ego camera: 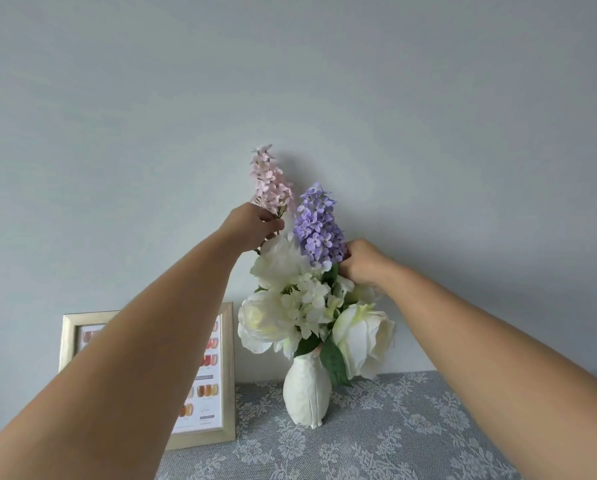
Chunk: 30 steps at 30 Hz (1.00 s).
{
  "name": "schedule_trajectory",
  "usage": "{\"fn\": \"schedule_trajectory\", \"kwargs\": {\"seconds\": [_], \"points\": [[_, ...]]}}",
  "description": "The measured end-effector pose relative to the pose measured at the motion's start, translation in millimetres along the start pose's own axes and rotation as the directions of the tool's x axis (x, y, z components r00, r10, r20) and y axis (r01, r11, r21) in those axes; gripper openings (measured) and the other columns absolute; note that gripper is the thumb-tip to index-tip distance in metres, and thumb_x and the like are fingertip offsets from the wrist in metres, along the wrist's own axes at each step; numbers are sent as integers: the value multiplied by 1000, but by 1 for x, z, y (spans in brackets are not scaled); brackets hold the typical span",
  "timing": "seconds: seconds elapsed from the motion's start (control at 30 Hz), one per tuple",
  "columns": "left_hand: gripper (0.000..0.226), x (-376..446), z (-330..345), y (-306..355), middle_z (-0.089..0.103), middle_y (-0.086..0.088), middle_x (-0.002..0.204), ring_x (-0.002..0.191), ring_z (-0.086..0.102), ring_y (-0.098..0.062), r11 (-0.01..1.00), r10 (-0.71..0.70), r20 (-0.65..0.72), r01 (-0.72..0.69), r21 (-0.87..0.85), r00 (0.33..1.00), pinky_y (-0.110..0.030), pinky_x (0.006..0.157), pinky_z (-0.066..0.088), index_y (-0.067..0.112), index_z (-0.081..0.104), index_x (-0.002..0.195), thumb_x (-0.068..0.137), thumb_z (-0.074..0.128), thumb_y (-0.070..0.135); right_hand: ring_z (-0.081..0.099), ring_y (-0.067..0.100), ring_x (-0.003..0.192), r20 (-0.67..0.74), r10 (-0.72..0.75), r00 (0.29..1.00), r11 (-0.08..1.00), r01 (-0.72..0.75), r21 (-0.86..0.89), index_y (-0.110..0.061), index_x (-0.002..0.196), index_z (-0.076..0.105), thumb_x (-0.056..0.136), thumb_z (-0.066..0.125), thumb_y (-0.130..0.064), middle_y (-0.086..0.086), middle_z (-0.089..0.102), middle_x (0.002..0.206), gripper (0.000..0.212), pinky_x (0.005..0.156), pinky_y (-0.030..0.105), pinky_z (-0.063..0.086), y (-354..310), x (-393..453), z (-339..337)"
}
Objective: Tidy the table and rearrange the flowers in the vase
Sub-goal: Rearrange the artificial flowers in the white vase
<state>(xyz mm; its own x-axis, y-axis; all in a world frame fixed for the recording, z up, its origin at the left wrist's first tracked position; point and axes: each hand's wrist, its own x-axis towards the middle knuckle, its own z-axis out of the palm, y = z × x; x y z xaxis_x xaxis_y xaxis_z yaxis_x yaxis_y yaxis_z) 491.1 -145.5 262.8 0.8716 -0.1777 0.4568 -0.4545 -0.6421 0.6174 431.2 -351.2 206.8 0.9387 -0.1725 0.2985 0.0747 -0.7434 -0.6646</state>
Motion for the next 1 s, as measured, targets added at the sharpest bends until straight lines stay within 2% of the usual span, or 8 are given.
{"fn": "schedule_trajectory", "kwargs": {"seconds": [0.13,0.3,0.4,0.5,0.7,0.77,0.9,1.0], "points": [[7,-6,13,7,57,7,63,44,53,-13,992,36,63,-43,115,997,-13,29,36,28,65,85,88,66,21,56,23,79,4,-19,1000,999,18,35,-11,70,62,71,64,-39,7,61,75,28,84,43,44,-1,0,4],[42,-7,28,4,50,7,63,47,43,-18,994,-4,156,-13,109,988,-12,28,28,30,68,89,85,44,-4,51,19,72,13,-21,1000,997,20,72,-9,65,61,77,65,-28,10,58,71,23,73,33,38,4,0,3],[51,-7,30,-1,48,3,60,45,37,-17,997,-23,176,10,73,984,-12,30,28,29,73,98,84,38,-5,49,20,71,0,-5,1000,997,5,79,-10,62,60,76,65,-24,12,56,70,21,70,32,37,6,1,3],[38,-9,32,-6,49,3,57,42,36,-14,997,-55,200,43,61,978,-11,31,28,19,75,102,86,46,0,49,20,69,-10,12,1000,997,-11,74,-11,60,59,75,67,-19,12,55,69,18,64,31,37,8,3,4],[33,-13,32,-8,57,6,64,47,42,-12,995,-52,248,30,94,967,-16,39,35,20,74,99,87,49,2,58,27,80,-38,66,997,997,-64,45,-13,66,60,75,64,-33,13,63,79,22,84,41,48,4,3,10],[28,-16,34,-7,55,4,62,49,43,-14,990,-59,274,22,136,960,-14,34,34,18,72,96,88,50,2,58,28,83,-47,87,995,996,-85,40,-13,64,59,71,62,-37,11,63,79,26,92,47,46,3,2,10],[27,-21,36,-10,49,4,56,47,39,-13,996,-54,219,37,80,974,-11,30,29,8,74,96,87,50,-1,53,26,79,-48,117,992,993,-117,4,-13,62,57,69,60,-42,8,60,75,31,93,48,45,2,0,9],[33,-27,37,-16,45,13,39,34,37,-6,999,-32,181,35,-14,983,-10,30,25,17,75,98,87,50,-2,51,24,76,-54,135,989,991,-135,3,-12,63,58,65,60,-42,7,58,72,31,91,46,46,5,0,7]]}}
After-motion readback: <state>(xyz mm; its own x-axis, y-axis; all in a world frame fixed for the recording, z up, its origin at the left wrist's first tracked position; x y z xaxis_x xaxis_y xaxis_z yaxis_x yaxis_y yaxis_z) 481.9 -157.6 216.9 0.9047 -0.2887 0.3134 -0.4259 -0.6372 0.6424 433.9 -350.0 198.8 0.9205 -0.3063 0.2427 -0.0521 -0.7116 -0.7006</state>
